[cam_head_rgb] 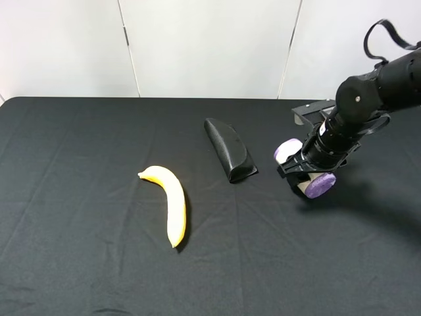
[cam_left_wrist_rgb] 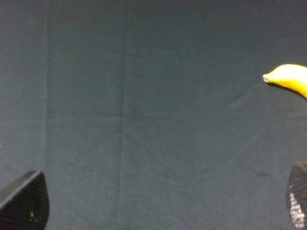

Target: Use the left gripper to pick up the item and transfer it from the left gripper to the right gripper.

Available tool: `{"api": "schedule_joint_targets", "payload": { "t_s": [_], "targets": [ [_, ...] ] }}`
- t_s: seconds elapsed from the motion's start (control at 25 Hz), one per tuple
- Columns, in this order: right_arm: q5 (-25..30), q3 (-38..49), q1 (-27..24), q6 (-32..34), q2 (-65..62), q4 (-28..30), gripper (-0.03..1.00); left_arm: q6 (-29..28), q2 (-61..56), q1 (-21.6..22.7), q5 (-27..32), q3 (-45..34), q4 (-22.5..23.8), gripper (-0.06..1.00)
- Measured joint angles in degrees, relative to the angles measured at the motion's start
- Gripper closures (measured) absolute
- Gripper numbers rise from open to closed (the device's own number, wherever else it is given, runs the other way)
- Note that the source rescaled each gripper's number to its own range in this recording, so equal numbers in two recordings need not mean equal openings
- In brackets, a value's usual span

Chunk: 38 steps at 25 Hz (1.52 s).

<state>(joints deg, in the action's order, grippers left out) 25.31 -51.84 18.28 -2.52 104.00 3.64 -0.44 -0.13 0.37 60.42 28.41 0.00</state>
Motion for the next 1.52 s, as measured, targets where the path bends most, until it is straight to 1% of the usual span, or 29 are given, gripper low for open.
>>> {"api": "schedule_joint_targets", "payload": {
  "t_s": [0.12, 0.32, 0.36, 0.4, 0.44, 0.48, 0.52, 0.6, 0.72, 0.84, 0.96, 1.12, 1.24, 1.52],
  "targets": [
    [-1.03, 0.0, 0.0, 0.0, 0.12, 0.18, 0.91, 0.0, 0.0, 0.0, 0.0, 0.0, 0.3, -0.02],
    [-1.15, 0.0, 0.0, 0.59, 0.12, 0.22, 0.91, 0.0, 0.0, 0.0, 0.0, 0.0, 0.3, -0.02],
    [-1.17, 0.0, 0.0, 1.24, 0.12, 0.22, 0.71, 0.0, 0.0, 0.0, 0.0, 0.0, 0.0, -0.02],
    [-1.22, 0.0, 0.0, 1.64, 0.12, 0.22, 0.44, 0.0, 0.0, 0.0, 0.0, 0.0, 0.0, -0.02],
    [-1.28, 0.0, 0.0, 1.87, 0.12, 0.22, 0.25, 0.0, 0.0, 0.0, 0.0, 0.0, 0.3, -0.02],
    [-1.4, 0.0, 0.0, 2.0, 0.12, 0.24, 0.13, 0.0, 0.0, 0.0, 0.0, 0.0, 0.3, -0.02],
    [-1.4, 0.0, 0.0, 2.07, 0.12, 0.39, 0.08, 0.0, 0.0, 0.0, 0.0, 0.0, 0.3, -0.02],
    [-1.4, 0.0, 0.0, 2.52, 0.12, 0.37, 0.01, 0.0, 0.0, 0.0, 0.0, 0.0, 0.3, -0.02],
    [-1.54, 0.0, 0.0, 2.52, 0.12, 0.42, -0.02, 0.0, 0.0, 0.0, 0.0, 0.0, 0.3, -0.02],
    [-1.48, 0.0, 0.0, 2.52, 0.01, 0.42, -0.03, 0.0, 0.0, 0.0, 0.0, 0.0, 0.3, -0.02],
    [0.35, -1.18, 0.0, 2.52, -1.23, 0.42, -0.03, 0.0, 0.0, 0.0, 0.0, 0.0, 0.3, -0.02],
    [6.1, -5.11, 0.0, 2.52, -5.42, 0.42, -0.03, 0.0, 0.0, 0.0, 0.05, 0.0, 0.3, -0.02],
    [11.53, -7.42, 0.0, 3.1, -10.17, 0.42, -0.03, 0.0, 0.0, 0.0, 0.05, 0.0, 0.3, -0.02],
    [24.02, -7.8, 0.0, 3.43, -24.56, 0.42, -0.03, 0.0, 0.0, 0.0, 0.05, 0.0, 0.3, -0.02]
  ]
}}
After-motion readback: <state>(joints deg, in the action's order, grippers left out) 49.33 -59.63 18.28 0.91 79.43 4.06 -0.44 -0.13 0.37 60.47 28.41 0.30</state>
